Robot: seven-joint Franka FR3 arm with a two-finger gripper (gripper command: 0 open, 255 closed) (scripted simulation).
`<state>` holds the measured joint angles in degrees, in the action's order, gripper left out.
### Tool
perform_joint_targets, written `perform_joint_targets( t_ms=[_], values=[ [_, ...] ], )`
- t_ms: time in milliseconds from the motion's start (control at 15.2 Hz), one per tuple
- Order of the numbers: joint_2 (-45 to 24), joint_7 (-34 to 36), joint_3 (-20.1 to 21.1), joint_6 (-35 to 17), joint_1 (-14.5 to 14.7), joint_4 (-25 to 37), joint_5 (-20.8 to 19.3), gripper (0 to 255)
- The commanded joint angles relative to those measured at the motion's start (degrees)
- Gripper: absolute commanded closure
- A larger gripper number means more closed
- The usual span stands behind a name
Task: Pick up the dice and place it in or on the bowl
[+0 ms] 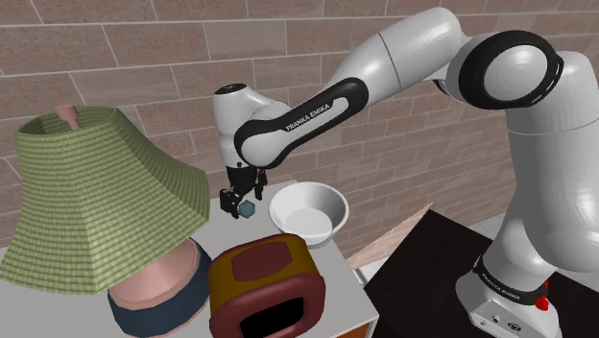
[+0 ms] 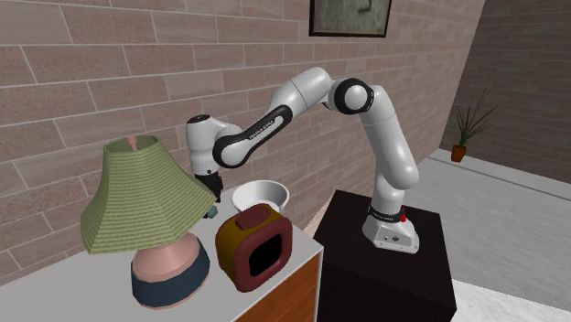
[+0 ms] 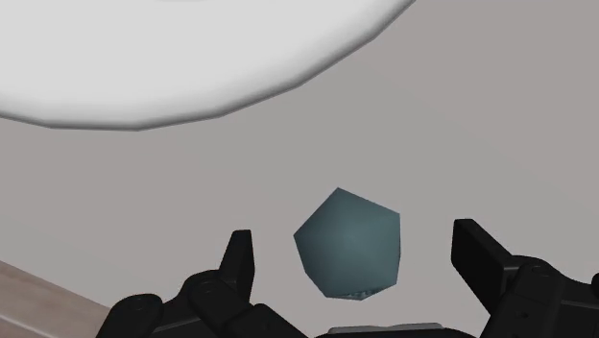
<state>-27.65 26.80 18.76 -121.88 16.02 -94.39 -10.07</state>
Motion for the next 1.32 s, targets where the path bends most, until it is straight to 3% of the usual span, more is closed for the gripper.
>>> perform_joint_targets(
  t_ms=[0,594,1254],
  values=[
    [0.0,0.0,0.0,0.0,0.0,0.0,0.0,255],
    [-0.01,0.0,0.0,-0.01,0.0,0.0,0.0,255],
    [2.79,-0.78,0.62,6.37,-0.24,3.73,1.2,255]
  ],
)
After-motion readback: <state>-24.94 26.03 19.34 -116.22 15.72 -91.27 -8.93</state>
